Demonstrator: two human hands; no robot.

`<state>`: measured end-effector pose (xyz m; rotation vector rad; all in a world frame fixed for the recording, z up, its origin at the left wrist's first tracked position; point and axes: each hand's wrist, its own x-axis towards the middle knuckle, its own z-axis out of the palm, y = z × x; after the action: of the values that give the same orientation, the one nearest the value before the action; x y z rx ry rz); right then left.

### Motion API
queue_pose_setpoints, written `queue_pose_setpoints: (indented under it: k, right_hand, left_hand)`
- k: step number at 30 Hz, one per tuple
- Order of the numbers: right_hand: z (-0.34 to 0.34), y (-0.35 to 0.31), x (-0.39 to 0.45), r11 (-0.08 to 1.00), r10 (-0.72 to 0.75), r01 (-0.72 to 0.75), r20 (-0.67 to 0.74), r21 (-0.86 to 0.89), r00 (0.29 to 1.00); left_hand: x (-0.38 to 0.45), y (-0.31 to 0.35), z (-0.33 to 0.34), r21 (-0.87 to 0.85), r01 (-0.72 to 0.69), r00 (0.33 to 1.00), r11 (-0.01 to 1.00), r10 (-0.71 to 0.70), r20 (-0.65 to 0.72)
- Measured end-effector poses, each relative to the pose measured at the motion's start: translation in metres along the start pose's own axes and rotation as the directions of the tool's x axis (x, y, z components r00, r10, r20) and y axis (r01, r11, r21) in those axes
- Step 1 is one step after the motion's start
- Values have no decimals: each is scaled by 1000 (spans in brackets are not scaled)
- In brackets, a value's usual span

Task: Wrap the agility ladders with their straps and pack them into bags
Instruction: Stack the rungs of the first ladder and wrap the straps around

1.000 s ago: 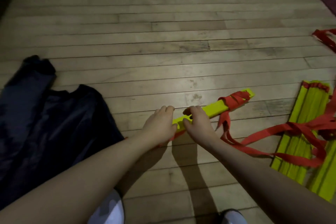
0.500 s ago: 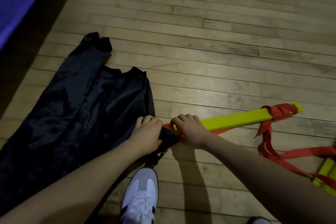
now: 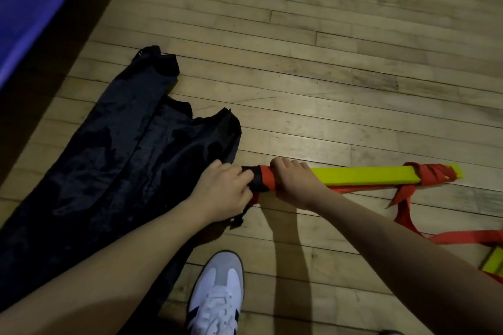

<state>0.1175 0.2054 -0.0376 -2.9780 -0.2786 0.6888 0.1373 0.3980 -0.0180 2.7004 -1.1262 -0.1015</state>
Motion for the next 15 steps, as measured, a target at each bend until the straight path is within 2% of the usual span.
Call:
queue_pose_setpoints:
  k: [4, 8, 11, 15]
  right_hand:
    - [-5, 6, -1, 998, 54, -52, -34, 33, 998]
    - [-12, 9, 1, 988, 147, -144, -69, 48, 987]
    - [-14, 9, 3, 976, 204, -197, -76, 91, 976]
    - [-19, 14, -3, 972, 195, -171, -146, 161, 970]
  left_hand:
    - [8, -8, -8, 89, 109, 994, 990, -110, -1]
    - [13, -3, -8, 14, 133, 991, 991, -133, 30]
    - [16, 3, -7, -13, 230, 971, 973, -229, 68]
    - [22, 6, -17, -55, 362, 931, 930, -360, 55]
